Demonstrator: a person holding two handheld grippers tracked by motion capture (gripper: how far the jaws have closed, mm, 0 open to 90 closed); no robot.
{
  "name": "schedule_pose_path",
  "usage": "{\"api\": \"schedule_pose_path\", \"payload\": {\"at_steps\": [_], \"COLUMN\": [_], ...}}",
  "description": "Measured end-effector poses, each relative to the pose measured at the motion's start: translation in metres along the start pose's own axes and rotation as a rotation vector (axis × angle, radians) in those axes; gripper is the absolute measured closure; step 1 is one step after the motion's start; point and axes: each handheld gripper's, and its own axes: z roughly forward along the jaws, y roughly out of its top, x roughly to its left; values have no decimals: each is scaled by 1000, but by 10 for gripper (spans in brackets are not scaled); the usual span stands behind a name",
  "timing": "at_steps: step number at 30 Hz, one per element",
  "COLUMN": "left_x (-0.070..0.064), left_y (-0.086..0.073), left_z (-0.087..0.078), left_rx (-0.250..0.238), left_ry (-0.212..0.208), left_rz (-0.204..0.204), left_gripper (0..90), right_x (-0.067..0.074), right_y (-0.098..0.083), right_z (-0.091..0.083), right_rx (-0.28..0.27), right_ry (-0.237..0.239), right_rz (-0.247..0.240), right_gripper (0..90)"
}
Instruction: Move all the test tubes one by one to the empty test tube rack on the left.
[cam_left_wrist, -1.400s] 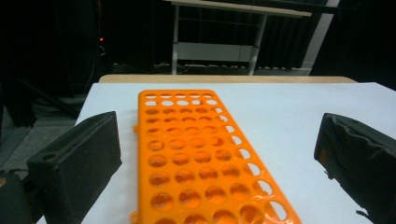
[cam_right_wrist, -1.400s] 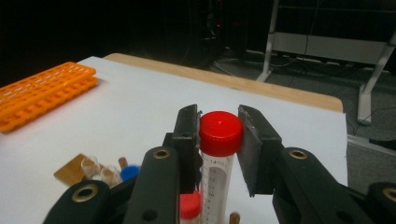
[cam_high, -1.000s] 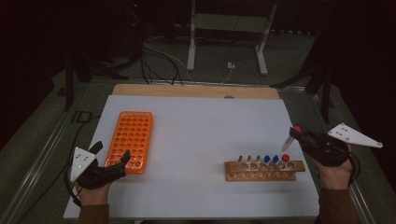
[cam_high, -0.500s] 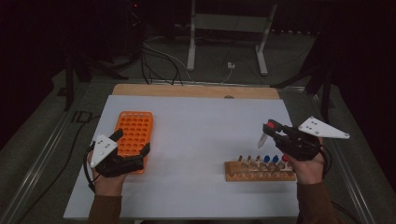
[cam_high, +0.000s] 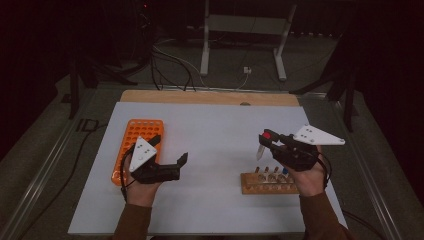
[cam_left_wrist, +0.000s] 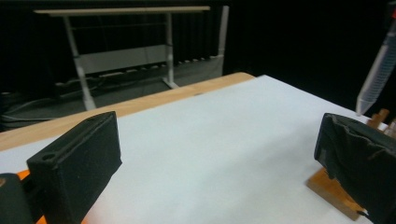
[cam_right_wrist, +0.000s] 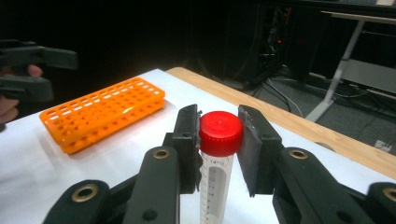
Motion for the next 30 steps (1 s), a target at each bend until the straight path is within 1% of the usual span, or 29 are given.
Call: {"api": "schedule_pose_path", "payload": {"at_steps": [1,3,4,5,6,7,8,10,11,12,13,15,16,18,20,22,24,25,26,27,28,29,30], "left_x": [-3,-8,-11,-14,-16,-19,-23,-30,-33,-37,-40,-45,-47,-52,-58,-64,-68,-70,-71,-73,-74,-74,-75], "left_y": [0,0,0,0,0,0,1,1,2,2,2,3,3,4,4,6,7,7,8,7,7,7,6], "left_z": [3,9,12,15,19,22,25,31,34,37,39,44,46,51,56,59,62,63,65,65,66,66,66], "left_rx": [7,13,18,23,30,33,38,45,47,48,49,46,49,60,74,81,86,88,91,93,98,102,100], "left_ry": [-10,-24,-32,-40,-50,-66,-75,-97,-110,-123,-139,-178,-194,-218,-229,-238,-248,-253,-262,-262,-264,-274,-282], "left_rz": [3,3,-1,-6,-15,-19,-16,-10,-8,-6,-1,4,4,10,21,38,51,59,64,72,80,81,83], "left_gripper": [12,12,12,12,29,32,32,46,46,59,59,68,68,69,78,159,175,261,261,304,425,425,548], "right_x": [3,5,8,8,12,14,14,22,22,27,27,35,35,40,46,53,55,59,59,60,62,62,63], "right_y": [0,-1,-1,-1,-1,-1,-1,0,0,1,1,1,1,0,-1,-2,-2,-3,-3,-4,-4,-4,-5], "right_z": [4,6,9,9,14,16,16,23,23,28,28,35,35,40,44,50,51,54,54,55,56,56,56], "right_rx": [7,8,9,9,8,8,8,8,8,9,9,11,11,14,18,22,23,24,24,26,28,28,26], "right_ry": [10,14,27,27,40,47,47,70,70,85,85,105,105,119,133,151,157,165,165,168,173,173,180], "right_rz": [-1,-4,-1,-1,0,4,4,0,0,-4,-4,-5,-5,-1,-8,-12,-12,-12,-12,-17,-17,-17,-14], "right_gripper": [703,703,703,703,703,703,703,703,703,703,703,703,703,703,703,703,703,703,703,703,703,703,703]}}
